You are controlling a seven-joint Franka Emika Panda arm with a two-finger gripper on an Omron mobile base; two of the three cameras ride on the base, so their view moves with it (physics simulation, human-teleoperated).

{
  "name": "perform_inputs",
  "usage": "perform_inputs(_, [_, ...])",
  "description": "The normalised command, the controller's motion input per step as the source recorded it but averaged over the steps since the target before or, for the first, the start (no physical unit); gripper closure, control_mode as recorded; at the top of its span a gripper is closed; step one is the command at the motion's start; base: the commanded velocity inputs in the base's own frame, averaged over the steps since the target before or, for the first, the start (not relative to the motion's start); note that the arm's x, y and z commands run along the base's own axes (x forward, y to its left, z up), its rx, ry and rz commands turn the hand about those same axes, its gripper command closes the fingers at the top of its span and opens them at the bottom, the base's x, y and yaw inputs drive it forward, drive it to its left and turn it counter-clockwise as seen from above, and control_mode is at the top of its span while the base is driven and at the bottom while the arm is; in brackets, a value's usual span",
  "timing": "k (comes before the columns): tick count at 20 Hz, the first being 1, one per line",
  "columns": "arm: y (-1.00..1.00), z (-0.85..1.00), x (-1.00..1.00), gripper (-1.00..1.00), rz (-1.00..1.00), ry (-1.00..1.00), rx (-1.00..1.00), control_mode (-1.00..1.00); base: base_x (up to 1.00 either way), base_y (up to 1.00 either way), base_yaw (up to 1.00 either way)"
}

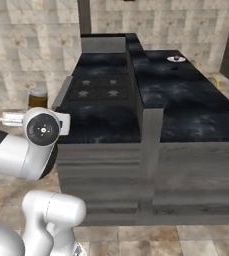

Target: Take the cinnamon bottle from the cabinet and place it on the dining table, next to the plate with the cupcake. Then take the chocolate from the dining counter and place it on the cupcake plate.

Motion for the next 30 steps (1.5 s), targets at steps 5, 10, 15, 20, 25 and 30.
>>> perform_inputs(5, [0.0, 0.0, 0.0, 1.0, 0.0, 0.0, 0.0, 1.0, 0.11, -0.51, -0.43])
perform_inputs(10, [0.0, 0.0, 0.0, 1.0, 0.0, 0.0, 0.0, 1.0, 0.17, -0.38, -0.52])
perform_inputs(15, [0.0, 0.0, 0.0, 1.0, 0.0, 0.0, 0.0, 1.0, 0.34, -0.36, -0.39])
perform_inputs(20, [0.0, 0.0, 0.0, 1.0, 0.0, 0.0, 0.0, 1.0, 0.48, -0.38, -0.26])
perform_inputs(25, [0.0, 0.0, 0.0, 1.0, 0.0, 0.0, 0.0, 1.0, 0.53, -0.41, -0.19])
perform_inputs(30, [0.0, 0.0, 0.0, 1.0, 0.0, 0.0, 0.0, 1.0, 0.71, -0.42, -0.02])
